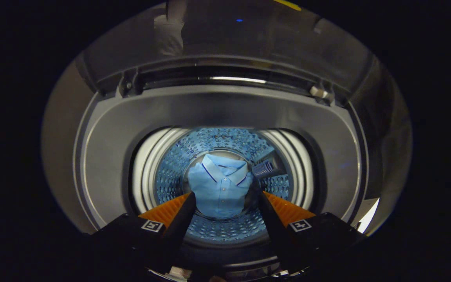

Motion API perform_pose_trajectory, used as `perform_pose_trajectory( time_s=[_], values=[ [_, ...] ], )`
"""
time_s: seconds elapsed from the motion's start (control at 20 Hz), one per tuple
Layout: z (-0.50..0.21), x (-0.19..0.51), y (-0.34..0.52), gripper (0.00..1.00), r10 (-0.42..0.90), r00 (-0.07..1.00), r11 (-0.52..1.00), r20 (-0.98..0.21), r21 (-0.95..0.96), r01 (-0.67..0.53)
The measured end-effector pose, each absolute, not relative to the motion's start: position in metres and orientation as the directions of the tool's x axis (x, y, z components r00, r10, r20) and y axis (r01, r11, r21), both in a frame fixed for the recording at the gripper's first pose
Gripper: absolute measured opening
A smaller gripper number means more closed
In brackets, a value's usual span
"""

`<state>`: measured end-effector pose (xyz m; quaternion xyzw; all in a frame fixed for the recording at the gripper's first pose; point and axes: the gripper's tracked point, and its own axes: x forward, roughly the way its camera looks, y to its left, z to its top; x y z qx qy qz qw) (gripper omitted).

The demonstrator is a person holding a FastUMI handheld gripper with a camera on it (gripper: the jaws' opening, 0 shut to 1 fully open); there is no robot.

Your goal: Put the clothes into the washing machine and then close the washing machine lid.

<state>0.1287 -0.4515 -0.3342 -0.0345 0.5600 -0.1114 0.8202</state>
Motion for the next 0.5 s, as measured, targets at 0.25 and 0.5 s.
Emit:
perform_pose_trajectory(
  time_s=[0.25,0.5],
  values=[
    [-0.267,0.133,-0.454,1.00,-0.235,0.484,0.970,-0.843,-0.173,0.169],
    [-0.186,0.154,-0.451,1.00,-0.250,0.599,0.968,-0.761,-0.179,0.177]
  ],
)
